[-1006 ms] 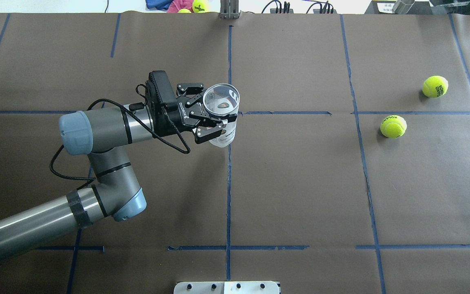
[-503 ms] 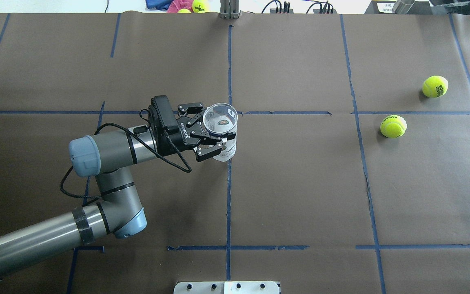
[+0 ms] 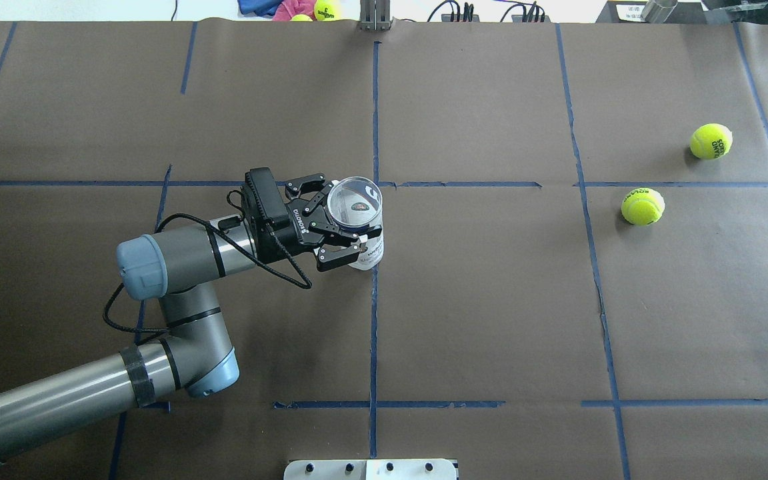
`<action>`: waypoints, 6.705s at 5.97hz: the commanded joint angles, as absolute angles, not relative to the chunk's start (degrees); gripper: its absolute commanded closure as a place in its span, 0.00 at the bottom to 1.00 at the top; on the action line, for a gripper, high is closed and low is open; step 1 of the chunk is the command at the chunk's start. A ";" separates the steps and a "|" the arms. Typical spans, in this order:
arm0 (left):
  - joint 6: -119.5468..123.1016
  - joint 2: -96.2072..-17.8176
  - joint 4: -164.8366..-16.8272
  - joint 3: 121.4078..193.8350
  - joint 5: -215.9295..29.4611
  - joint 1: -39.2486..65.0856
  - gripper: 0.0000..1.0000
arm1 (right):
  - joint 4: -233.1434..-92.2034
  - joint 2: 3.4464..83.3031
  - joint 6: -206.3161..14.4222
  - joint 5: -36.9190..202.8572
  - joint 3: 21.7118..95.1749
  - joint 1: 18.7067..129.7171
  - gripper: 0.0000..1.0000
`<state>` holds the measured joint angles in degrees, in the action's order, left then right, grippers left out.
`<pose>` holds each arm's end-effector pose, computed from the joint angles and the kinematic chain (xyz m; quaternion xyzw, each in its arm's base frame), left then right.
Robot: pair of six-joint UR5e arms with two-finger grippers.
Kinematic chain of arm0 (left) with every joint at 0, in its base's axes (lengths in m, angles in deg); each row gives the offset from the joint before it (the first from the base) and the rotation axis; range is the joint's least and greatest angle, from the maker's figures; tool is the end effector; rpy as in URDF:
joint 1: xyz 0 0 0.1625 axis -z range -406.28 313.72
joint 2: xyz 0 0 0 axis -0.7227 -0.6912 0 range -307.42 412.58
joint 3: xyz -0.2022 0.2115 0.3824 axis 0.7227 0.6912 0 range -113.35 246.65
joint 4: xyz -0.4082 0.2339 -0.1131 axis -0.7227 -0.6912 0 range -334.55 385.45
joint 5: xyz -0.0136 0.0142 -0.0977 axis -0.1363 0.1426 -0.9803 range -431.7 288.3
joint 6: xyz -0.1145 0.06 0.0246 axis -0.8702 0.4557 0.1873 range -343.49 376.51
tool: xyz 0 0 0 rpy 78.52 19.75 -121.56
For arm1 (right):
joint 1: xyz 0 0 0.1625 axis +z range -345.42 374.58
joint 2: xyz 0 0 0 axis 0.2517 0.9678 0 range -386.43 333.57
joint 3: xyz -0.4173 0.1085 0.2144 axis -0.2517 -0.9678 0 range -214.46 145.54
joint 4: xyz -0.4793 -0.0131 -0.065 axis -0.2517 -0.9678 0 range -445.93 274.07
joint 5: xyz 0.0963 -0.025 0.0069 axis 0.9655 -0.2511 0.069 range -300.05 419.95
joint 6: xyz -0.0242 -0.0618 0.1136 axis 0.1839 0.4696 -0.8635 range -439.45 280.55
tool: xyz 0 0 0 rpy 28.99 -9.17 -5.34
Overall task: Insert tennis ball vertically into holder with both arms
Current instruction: 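Hold the can with the left gripper while the right gripper reaches a ball, then close the right gripper on the yellow tennis ball and lift it, then carry the ball with the right gripper over the can's open top, then lower the ball into the can and open the right gripper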
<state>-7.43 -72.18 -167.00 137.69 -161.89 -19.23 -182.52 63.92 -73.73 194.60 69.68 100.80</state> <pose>0.6439 -0.4779 0.2814 0.6226 0.5908 0.1728 0.4832 0.0039 -0.5608 0.6135 0.0644 -0.3781 -0.1002 0.9181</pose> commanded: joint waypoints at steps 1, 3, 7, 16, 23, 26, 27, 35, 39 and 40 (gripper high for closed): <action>-7.49 -72.22 -166.95 137.67 -161.26 -19.21 0.10 | -182.52 63.92 -73.82 194.60 69.69 100.80 0.00; -7.49 -72.22 -166.86 137.67 -161.26 -19.29 0.10 | -182.52 60.61 -78.35 194.60 69.51 96.35 0.00; -7.49 -72.40 -166.77 137.67 -161.26 -19.29 0.10 | -168.97 54.95 -99.75 190.24 67.24 81.16 0.00; -7.40 -72.31 -166.68 137.67 -161.26 -19.29 0.10 | -155.71 51.79 -108.27 181.32 54.14 68.29 0.00; -7.40 -72.22 -166.68 137.58 -161.26 -19.29 0.11 | -171.60 46.21 -115.72 179.92 70.49 67.75 0.96; -7.22 -72.14 -166.59 137.58 -161.26 -19.29 0.14 | -190.59 30.74 -129.93 179.83 80.75 62.86 0.97; -7.14 -72.22 -166.59 137.58 -161.26 -19.29 0.14 | -192.34 25.65 -135.81 179.31 80.33 59.96 0.97; -7.13 -72.31 -166.42 137.58 -161.35 -19.29 0.14 | -192.63 5.12 -147.65 169.82 61.07 49.66 0.71; -7.13 -72.22 -166.42 137.58 -161.35 -19.21 0.15 | -193.42 5.29 -147.65 168.49 61.51 48.59 0.01; -7.13 -72.22 -166.42 137.58 -161.35 -19.29 0.15 | -193.42 5.47 -147.56 168.49 61.60 48.59 0.01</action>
<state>-7.14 -72.25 -166.42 137.58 -161.35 -19.26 -193.40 5.33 -147.63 168.49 61.49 48.59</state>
